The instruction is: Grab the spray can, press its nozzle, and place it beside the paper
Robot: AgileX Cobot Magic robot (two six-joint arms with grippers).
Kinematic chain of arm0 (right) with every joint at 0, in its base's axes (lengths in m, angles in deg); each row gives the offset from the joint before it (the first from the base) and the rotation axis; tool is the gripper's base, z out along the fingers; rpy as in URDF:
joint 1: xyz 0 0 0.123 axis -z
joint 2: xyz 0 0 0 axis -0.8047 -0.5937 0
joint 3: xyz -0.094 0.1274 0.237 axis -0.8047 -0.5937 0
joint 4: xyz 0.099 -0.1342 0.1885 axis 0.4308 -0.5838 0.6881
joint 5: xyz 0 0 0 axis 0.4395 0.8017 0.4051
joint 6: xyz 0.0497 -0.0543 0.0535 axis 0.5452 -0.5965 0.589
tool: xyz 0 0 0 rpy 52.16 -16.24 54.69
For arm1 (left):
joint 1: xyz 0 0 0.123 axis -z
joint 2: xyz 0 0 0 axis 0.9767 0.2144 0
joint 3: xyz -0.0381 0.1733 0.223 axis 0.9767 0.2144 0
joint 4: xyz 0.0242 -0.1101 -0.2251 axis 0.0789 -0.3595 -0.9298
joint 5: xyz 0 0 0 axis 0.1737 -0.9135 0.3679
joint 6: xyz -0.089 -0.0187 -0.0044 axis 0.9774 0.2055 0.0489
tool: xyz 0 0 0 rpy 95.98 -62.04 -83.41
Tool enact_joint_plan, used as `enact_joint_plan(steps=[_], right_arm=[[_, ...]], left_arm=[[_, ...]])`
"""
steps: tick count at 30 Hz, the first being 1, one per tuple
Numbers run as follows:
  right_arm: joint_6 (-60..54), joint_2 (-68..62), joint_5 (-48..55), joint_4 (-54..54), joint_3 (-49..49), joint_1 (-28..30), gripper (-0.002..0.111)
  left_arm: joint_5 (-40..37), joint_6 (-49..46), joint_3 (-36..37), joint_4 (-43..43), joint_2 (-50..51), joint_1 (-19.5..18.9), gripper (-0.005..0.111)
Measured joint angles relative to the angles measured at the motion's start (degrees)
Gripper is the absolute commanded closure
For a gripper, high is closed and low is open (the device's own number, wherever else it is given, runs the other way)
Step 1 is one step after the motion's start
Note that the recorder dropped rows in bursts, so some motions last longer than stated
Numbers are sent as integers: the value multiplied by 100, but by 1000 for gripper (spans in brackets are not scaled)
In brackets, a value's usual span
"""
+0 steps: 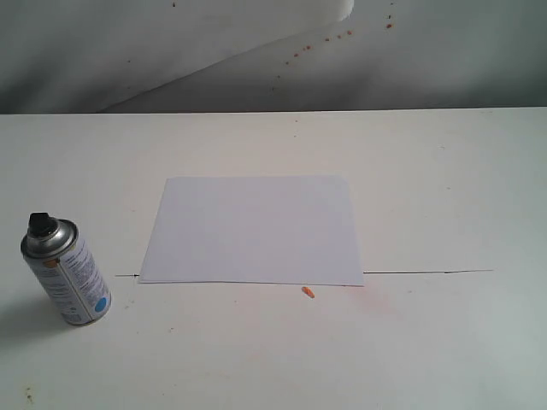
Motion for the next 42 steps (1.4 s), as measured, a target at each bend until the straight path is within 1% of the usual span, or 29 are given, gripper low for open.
enact_joint_plan(steps=[1,4,7,8,10,13,16,23,26,29,33,36,40,42], right_arm=[[0,0,0,0,0,0,108],[0,0,0,0,0,0,108],[0,0,0,0,0,0,108],[0,0,0,0,0,0,108],[0,0,0,0,0,0,108],[0,0,0,0,0,0,108],[0,0,0,0,0,0,108],[0,0,0,0,0,0,108],[0,0,0,0,0,0,108],[0,0,0,0,0,0,108],[0,0,0,0,0,0,108],[0,0,0,0,0,0,108],[0,0,0,0,0,0,108],[0,0,0,0,0,0,108]], left_arm=[[265,11,0,-40,-4,0,107],[476,-45,0,-80,-4,0,107],[989,-47,0,-80,-4,0,107],[982,-47,0,-94,-4,0,107],[539,-56,-147,-107,-4,0,107],[214,-138,-757,-107,152,0,107],[37,-175,-1436,-107,665,0,107],[-428,-226,-3036,85,2486,0,107],[-463,-237,-3485,106,3344,0,107],[-496,-263,-3604,106,3942,0,107],[-563,-557,-3559,142,4402,0,107],[-390,-761,-3394,223,4513,0,107],[49,-784,-3161,249,4521,0,107],[104,-784,-3137,249,4521,0,107]])
